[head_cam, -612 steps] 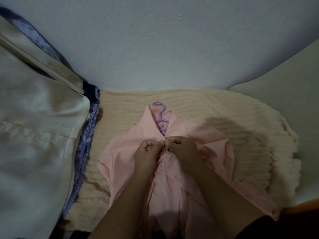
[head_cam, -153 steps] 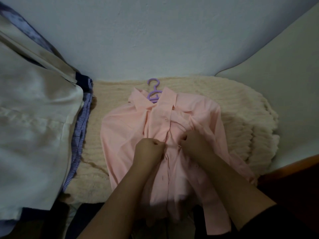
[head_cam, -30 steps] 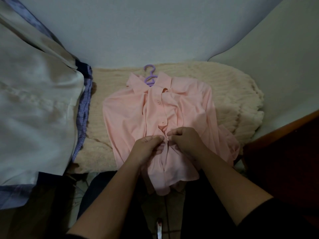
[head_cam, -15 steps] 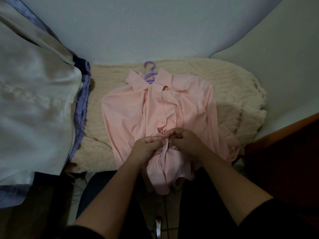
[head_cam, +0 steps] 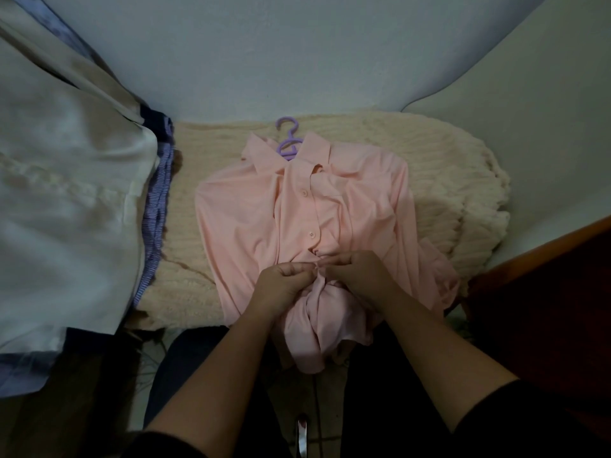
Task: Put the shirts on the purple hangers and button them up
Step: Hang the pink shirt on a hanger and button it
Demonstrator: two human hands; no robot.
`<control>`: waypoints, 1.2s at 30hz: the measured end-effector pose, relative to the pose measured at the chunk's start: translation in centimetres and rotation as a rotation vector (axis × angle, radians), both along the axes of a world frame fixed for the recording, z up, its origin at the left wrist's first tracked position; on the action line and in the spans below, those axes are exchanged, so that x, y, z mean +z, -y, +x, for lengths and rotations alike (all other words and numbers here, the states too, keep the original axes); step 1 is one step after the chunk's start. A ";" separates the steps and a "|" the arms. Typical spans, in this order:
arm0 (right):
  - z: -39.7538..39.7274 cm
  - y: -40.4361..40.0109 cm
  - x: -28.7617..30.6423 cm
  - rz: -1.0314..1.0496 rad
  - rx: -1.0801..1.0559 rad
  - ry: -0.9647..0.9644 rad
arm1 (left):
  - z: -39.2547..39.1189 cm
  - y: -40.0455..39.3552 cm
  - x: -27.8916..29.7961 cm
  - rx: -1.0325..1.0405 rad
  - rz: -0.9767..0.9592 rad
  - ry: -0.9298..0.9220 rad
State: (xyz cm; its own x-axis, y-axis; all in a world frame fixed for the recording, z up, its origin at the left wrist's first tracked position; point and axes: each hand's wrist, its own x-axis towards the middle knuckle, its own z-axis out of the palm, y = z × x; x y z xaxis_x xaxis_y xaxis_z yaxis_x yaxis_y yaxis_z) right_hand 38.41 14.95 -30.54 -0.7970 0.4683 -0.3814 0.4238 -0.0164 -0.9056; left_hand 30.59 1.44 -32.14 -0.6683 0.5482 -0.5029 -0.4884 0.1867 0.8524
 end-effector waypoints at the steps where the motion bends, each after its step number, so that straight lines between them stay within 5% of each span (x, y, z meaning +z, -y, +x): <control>1: 0.0 0.0 0.0 0.019 -0.001 0.011 | 0.0 0.0 0.0 -0.006 -0.003 0.003; 10: 0.0 0.0 -0.8 -0.018 -0.038 0.005 | -0.9 -0.3 0.3 -0.049 -0.009 0.176; 19: 0.6 -0.7 0.4 -0.287 -0.128 -0.134 | -2.8 0.6 1.9 -0.087 -0.059 -0.107; 36: -15.9 -8.8 5.9 0.129 -0.107 -0.245 | -17.4 -7.6 7.0 0.157 -0.114 -0.507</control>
